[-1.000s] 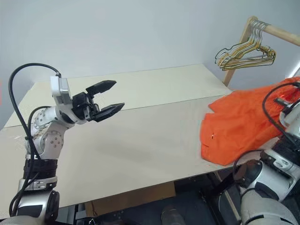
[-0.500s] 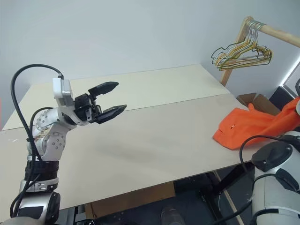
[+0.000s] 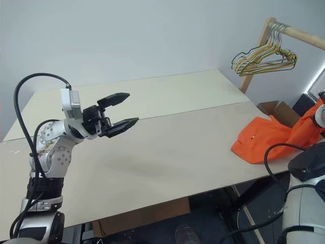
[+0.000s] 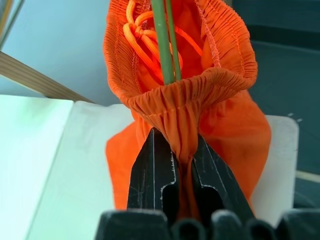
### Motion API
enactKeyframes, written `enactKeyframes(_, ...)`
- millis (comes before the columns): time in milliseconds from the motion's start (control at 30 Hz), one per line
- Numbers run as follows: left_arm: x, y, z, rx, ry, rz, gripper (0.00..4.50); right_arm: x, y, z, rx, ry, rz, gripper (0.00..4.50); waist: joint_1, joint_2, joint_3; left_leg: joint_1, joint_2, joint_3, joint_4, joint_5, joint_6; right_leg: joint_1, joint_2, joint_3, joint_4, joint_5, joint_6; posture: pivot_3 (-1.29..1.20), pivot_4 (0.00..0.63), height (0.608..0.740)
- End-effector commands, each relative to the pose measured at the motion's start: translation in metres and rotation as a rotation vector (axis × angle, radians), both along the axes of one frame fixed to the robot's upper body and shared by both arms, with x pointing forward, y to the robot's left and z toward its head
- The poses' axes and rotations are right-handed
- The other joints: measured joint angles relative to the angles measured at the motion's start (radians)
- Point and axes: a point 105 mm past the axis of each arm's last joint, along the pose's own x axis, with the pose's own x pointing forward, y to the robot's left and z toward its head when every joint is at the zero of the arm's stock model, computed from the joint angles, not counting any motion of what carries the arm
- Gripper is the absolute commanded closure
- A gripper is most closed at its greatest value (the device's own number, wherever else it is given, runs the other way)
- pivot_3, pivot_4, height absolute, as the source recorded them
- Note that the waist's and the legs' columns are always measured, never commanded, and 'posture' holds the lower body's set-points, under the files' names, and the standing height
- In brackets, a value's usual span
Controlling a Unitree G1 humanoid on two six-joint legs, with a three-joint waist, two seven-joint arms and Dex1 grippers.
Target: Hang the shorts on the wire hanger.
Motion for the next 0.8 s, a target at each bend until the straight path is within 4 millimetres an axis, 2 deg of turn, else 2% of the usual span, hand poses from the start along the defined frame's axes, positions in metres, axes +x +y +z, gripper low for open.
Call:
enactKeyframes(33,-0.007,-0.001,0.01,-0.004,-0.054,-0.017,0.0,-0.004,-0.008,0.016,-0.076,-0.023,-0.023,3.64,0.0,0.0,0.0,0.0,0.0,0.0,0.0,0.0,0.0,0.0,0.0,0.0,0.0,0.0,0.0,-0.21,0.0,0.74)
enactKeyframes(367,-0.016,0.0,0.016,-0.05,-0.072,-0.059,0.0,-0.009,-0.006,0.036,-0.264,0.036,-0.087,0.09,0.004,0.0,0.0,0.0,0.0,0.0,0.0,0.0,0.0,0.0,0.0,0.0,0.0,0.0,0.0,-0.19,0.0,0.74)
enactKeyframes(533,-0.018,0.0,0.015,-0.057,-0.072,-0.065,0.0,-0.012,0.001,0.051,-0.403,0.061,-0.141,0.01,0.005,0.0,0.0,0.0,0.0,0.0,0.0,0.0,0.0,0.0,0.0,0.001,0.001,0.0,0.0,-0.19,0.0,0.74)
enactKeyframes(633,-0.018,0.001,0.013,-0.051,-0.071,-0.053,0.0,-0.009,0.016,0.066,-0.534,0.059,-0.16,0.01,0.005,0.001,0.0,0.001,0.0,0.0,0.0,0.0,0.0,0.0,0.0,0.002,0.001,0.0,0.0,-0.19,0.0,0.74)
enactKeyframes(800,-0.017,-0.001,0.013,-0.055,-0.072,-0.047,0.0,-0.013,0.044,0.092,-0.832,0.093,-0.288,0.01,0.006,0.001,-0.001,0.002,0.001,-0.002,0.0,0.0,0.0,0.0,0.0,0.003,0.002,0.0,0.0,-0.18,0.0,0.74)
